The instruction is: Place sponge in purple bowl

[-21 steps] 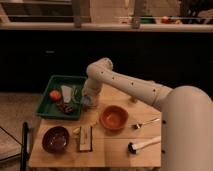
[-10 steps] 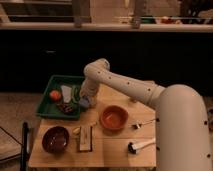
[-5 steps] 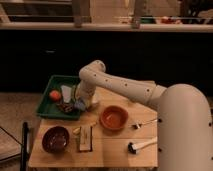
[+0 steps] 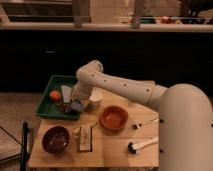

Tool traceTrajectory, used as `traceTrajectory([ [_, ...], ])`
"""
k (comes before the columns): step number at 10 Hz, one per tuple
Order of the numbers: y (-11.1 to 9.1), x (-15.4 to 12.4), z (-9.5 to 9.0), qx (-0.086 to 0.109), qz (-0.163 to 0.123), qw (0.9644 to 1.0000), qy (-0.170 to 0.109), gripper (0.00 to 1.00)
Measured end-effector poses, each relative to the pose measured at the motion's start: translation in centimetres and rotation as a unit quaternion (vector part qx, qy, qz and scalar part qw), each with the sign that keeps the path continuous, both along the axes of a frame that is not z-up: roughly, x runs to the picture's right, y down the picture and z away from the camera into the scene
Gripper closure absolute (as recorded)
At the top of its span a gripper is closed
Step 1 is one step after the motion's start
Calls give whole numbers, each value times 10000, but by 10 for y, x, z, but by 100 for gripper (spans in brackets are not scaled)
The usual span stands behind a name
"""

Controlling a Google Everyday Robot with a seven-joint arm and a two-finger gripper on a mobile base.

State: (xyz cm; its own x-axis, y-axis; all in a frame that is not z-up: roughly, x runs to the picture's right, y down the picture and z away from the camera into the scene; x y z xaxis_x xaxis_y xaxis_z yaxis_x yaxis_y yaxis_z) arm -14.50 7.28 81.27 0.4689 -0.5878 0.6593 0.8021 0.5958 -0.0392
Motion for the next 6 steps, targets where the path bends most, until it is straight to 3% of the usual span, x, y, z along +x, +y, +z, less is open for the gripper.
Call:
traceTrajectory([
  [6, 9, -21, -9, -77, -320, 9986, -404, 100],
])
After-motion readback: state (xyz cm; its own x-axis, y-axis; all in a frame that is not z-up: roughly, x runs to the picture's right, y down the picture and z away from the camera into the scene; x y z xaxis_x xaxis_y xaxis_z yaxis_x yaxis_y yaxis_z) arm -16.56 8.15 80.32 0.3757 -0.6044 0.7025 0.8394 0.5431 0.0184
